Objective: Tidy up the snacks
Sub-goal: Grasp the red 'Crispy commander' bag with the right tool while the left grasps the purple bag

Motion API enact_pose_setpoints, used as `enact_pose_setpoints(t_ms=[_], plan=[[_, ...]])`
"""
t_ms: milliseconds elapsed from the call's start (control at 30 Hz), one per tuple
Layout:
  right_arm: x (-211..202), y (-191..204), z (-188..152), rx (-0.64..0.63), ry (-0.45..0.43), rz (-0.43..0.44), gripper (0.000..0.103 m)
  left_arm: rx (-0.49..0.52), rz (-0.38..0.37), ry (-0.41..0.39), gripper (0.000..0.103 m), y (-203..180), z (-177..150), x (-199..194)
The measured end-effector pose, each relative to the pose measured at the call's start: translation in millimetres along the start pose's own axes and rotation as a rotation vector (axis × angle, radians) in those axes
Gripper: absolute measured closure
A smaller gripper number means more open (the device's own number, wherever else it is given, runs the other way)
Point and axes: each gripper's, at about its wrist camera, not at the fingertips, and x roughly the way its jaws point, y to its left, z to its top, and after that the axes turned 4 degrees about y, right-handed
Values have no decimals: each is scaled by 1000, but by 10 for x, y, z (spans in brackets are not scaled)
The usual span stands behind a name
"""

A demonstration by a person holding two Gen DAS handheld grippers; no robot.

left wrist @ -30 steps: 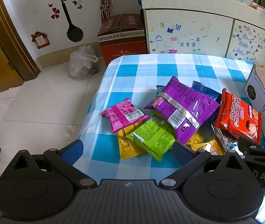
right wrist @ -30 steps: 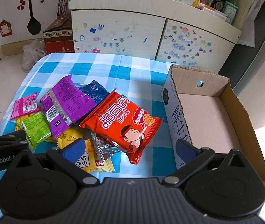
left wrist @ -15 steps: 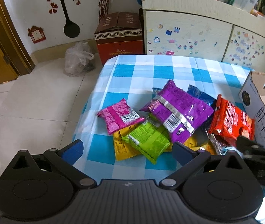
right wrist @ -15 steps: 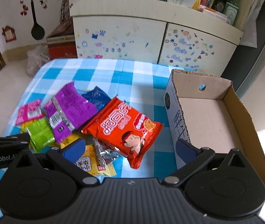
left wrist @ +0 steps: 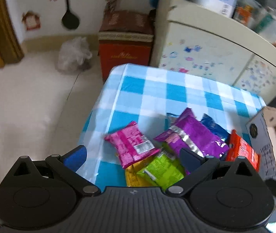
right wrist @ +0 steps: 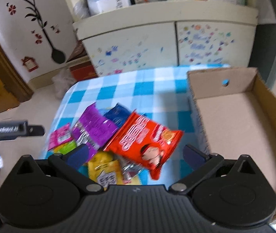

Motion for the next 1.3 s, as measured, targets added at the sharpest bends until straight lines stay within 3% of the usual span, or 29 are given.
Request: enact_pose_setpoints(t_ms=[133,333,667,833,1133,1300], plan=[[6,-76,-13,29,0,-10,1,-47,-70,19,0,4,29,83],[17,-134,21,7,-1,12,1,-27,-157,43,0,-212,62,225],[252,4,150,-318,32,29,1,-80,-218,96,0,-435,151,531],[456,-34,208,-426,62,14,1,-86,-225,107,0,-543,178,637],[681,-112,337,-427,92,71,1,-138,-233,119,0,-604,236,797],[810,-40,292,-446,151,83,1,-121,-214,116,0,-661,237,840]])
